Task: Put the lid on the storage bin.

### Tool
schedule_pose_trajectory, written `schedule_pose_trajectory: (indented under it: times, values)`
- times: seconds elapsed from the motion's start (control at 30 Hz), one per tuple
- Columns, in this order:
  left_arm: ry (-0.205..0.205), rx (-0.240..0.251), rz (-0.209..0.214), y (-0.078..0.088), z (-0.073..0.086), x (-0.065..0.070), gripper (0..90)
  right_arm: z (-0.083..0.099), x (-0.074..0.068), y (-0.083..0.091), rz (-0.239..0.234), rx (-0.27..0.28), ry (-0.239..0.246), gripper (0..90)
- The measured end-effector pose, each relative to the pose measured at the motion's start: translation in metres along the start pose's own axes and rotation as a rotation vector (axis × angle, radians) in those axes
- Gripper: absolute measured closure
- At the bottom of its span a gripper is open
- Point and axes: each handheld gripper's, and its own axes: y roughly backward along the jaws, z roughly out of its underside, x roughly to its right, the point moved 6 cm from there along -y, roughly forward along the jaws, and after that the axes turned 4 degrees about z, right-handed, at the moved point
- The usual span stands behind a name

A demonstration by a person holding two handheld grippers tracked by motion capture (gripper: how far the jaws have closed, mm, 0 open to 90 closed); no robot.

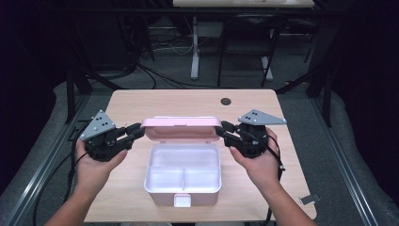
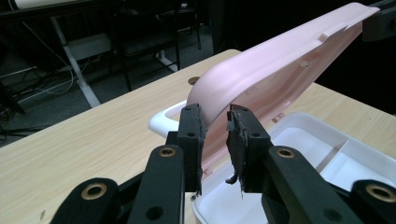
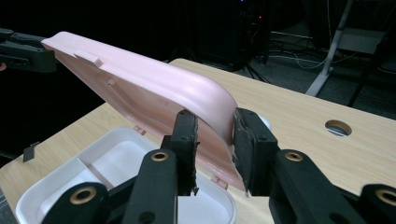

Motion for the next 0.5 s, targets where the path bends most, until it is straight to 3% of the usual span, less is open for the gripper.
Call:
schedule_pose_trajectory:
  times: [0.5]
  values:
    - [0.004,0.004,0.037,0.008,0.01,0.007,73.7,0.011,-0.007,0.009,-0.019,-0.004,0.013,69.0]
